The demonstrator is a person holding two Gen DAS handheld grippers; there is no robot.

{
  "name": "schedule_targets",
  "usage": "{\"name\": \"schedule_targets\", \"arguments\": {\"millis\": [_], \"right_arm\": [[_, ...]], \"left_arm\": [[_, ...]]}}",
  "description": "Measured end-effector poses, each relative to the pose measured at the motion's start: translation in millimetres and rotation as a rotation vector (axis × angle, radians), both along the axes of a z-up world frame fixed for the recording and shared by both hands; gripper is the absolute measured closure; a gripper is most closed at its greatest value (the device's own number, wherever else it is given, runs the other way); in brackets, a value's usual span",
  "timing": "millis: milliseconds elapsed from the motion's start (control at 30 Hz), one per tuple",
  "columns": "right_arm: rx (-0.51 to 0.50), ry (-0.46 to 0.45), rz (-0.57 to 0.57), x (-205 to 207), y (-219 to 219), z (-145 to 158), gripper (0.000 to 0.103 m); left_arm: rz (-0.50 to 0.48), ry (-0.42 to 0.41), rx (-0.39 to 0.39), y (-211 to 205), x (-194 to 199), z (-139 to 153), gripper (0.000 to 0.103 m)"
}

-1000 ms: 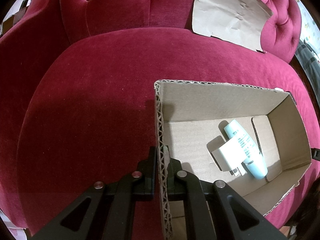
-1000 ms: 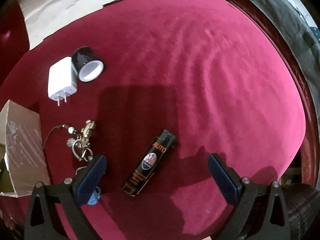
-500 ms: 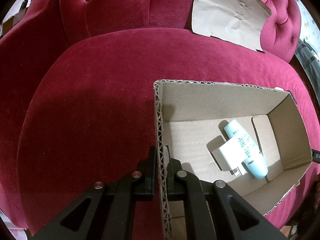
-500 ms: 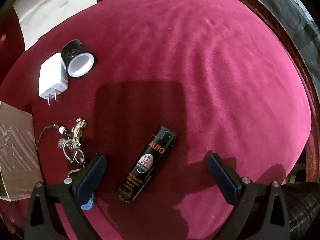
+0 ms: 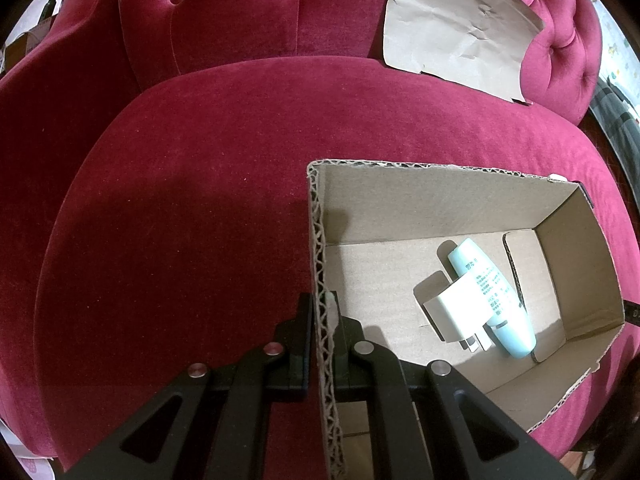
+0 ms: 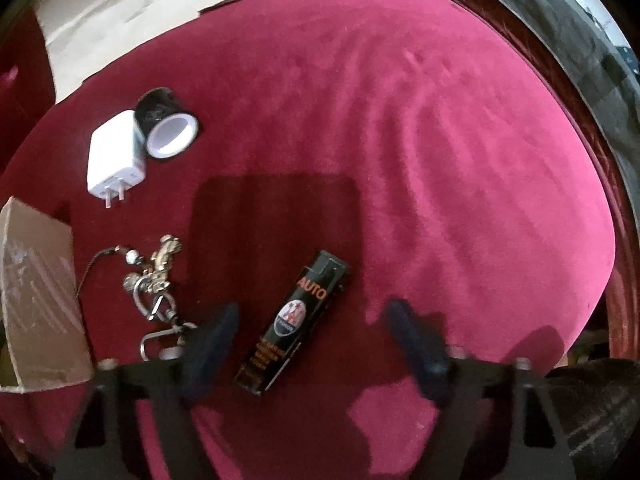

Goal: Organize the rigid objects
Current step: 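Lower the right gripper onto the black AUTO spray can and close it, then lift the spray can with the right gripper and carry it over the box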

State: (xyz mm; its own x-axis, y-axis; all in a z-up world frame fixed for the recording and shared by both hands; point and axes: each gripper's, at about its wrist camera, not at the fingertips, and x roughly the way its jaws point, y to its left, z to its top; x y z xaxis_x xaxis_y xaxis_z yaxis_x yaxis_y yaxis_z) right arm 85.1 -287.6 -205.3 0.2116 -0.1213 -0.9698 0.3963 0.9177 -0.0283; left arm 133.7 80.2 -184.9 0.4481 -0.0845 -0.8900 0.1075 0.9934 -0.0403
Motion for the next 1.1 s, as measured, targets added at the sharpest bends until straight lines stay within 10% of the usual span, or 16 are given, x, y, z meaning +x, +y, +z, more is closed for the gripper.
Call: {"name": "schedule_targets", "arguments": {"millis": [33,67,1100], "right_arm": [[-0.003,-0.007,0.013,0.1,2.5,3.6,0.076],[-0.015,-0.007,0.022,0.1,5.1,7.3,0.084],[-0.011,-0.089,0.145,19.4,46.7,86.2,0.084]], "left_arm": [[0.0,0.0,0.0,0.0,-0.1,0.1,0.097],[0.0,-0.001,0.002,-0.1,-0.2,0.1,0.097],[-0.001,-0.002,0.004,-0.7,-0.6,0.3,0.098]]}}
